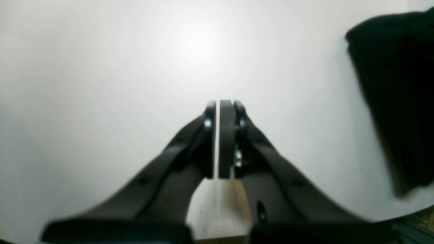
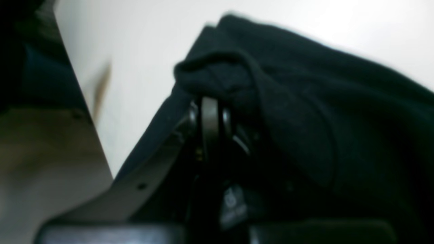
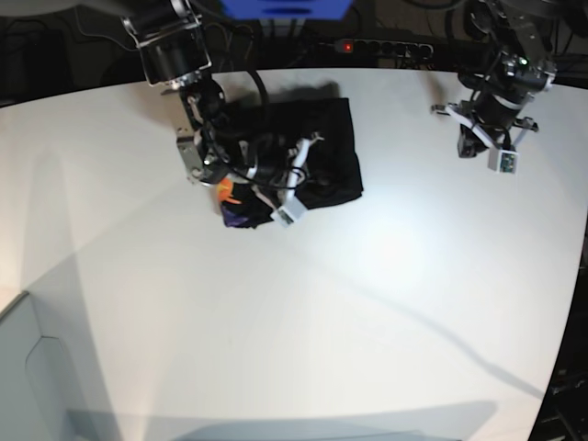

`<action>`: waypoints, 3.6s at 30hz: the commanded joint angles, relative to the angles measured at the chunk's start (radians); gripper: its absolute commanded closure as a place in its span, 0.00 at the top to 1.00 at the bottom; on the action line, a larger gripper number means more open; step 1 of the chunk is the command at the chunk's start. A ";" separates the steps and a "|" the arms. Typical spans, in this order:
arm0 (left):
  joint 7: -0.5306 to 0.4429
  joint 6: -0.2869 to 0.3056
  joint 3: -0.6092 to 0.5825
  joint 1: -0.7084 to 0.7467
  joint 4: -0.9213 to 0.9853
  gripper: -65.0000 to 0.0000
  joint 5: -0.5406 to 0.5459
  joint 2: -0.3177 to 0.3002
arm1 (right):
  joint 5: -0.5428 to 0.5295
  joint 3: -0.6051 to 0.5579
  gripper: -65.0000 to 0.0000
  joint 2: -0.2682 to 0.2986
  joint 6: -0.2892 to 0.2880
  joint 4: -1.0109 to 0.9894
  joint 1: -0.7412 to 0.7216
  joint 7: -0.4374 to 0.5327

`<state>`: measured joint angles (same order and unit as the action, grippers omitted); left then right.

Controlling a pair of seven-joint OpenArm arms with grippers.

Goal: Fold the T-shirt properly

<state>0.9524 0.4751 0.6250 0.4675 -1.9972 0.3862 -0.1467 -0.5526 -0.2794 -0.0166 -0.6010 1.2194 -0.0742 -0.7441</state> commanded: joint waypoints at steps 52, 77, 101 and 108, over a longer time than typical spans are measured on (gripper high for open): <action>-0.013 0.000 0.006 0.001 -0.012 0.03 0.010 -0.001 | 0.062 1.161 0.00 0.079 0.373 -0.066 -0.183 0.295; -0.020 0.000 0.006 -0.002 -0.015 0.03 0.017 0.000 | 0.064 1.080 0.00 0.053 0.365 0.187 -0.195 0.288; -0.689 -0.011 0.037 0.133 -0.020 0.03 0.010 0.003 | 0.067 0.897 0.00 0.037 0.364 0.755 0.265 0.533; -0.938 -0.011 0.035 0.190 -0.020 0.03 0.009 0.060 | 0.067 0.903 0.00 0.037 0.364 0.758 0.463 0.806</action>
<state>0.0528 0.4641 0.6567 0.6529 -1.9987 0.3817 -0.0792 -0.4782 0.6178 0.0109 -0.2310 1.9572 0.3878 0.0284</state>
